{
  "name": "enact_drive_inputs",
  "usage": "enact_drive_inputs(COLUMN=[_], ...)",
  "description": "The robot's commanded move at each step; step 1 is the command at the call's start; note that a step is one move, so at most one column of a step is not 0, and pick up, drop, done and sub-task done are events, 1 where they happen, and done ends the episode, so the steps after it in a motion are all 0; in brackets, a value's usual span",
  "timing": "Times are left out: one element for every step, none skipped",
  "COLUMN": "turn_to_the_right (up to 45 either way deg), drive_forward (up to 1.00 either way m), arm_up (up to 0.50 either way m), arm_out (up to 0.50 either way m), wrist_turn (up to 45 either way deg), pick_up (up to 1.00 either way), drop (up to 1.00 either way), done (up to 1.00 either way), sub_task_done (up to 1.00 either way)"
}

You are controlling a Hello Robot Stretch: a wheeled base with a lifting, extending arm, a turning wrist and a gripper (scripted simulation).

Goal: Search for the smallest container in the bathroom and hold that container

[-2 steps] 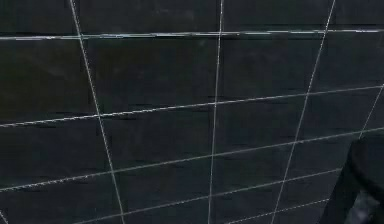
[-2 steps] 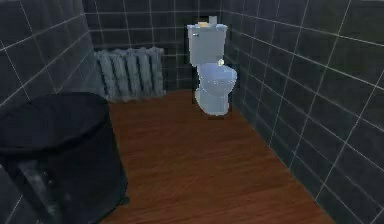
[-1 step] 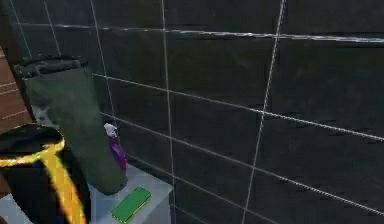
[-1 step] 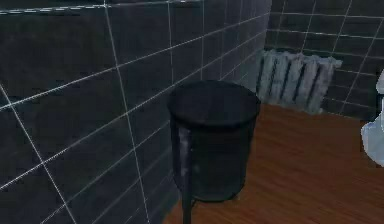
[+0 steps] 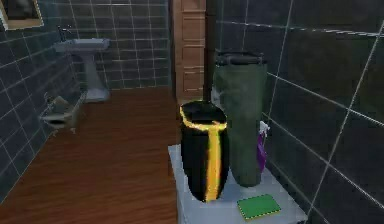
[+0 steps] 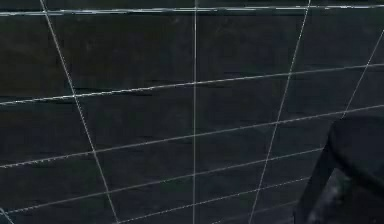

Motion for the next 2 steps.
enact_drive_inputs(turn_to_the_right=[-45.0, -21.0], drive_forward=[0.00, 0.00], arm_up=[0.00, 0.00], arm_out=[0.00, 0.00], wrist_turn=[0.0, 0.0], pick_up=[0.00, 0.00], drop=[0.00, 0.00], done=[0.00, 0.00], sub_task_done=[0.00, 0.00])
